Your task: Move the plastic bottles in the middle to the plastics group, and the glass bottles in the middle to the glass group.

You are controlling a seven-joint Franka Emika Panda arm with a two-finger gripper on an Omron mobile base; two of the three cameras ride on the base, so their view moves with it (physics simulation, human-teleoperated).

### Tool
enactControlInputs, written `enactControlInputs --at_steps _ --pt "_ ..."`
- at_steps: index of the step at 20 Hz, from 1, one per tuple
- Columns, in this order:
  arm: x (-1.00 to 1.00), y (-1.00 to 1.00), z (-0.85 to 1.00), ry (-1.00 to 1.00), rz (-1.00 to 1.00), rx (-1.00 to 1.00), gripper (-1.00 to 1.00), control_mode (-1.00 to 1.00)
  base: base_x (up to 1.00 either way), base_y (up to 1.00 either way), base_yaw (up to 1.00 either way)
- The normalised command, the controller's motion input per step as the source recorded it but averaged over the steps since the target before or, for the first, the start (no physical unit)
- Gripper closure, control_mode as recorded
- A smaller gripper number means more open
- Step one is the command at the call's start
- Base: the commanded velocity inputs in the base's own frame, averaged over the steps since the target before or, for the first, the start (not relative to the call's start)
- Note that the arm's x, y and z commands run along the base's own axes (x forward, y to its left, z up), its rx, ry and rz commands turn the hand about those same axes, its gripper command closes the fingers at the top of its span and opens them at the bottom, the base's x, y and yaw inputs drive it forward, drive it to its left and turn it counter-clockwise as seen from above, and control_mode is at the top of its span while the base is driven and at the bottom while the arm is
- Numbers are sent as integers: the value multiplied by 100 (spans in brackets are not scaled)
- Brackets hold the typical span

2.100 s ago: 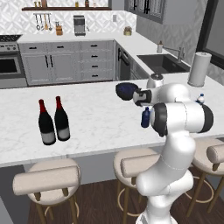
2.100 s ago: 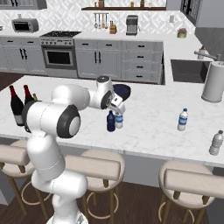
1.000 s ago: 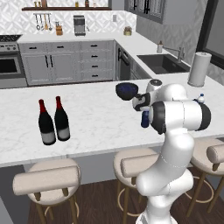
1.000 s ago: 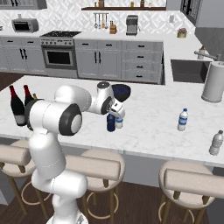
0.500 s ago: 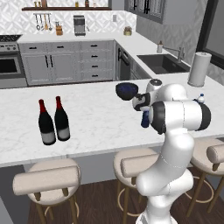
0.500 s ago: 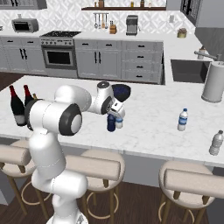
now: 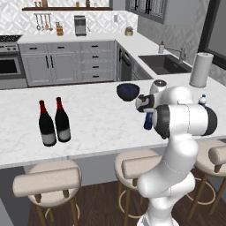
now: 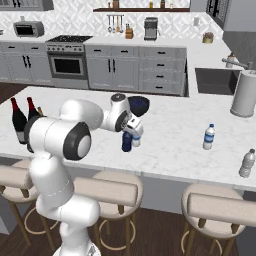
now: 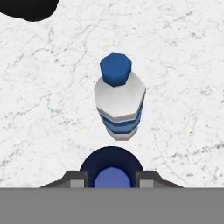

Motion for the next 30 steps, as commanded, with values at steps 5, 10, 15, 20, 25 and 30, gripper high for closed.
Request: enactControlInputs --at_steps 5,10,15,20,25,30 --pt "-54 -65 23 -1 -4 0 100 -100 0 0 0" --pt "-13 -100 20 2 -7 0 100 -100 0 0 0" --pt "-20 -100 16 6 -13 0 100 -100 0 0 0" --pt "-45 -100 8 2 -17 0 100 -100 0 0 0" --pt "-58 -94 0 0 -17 0 100 -100 0 0 0" --pt "-31 -60 -3 0 -18 0 100 -100 0 0 0"
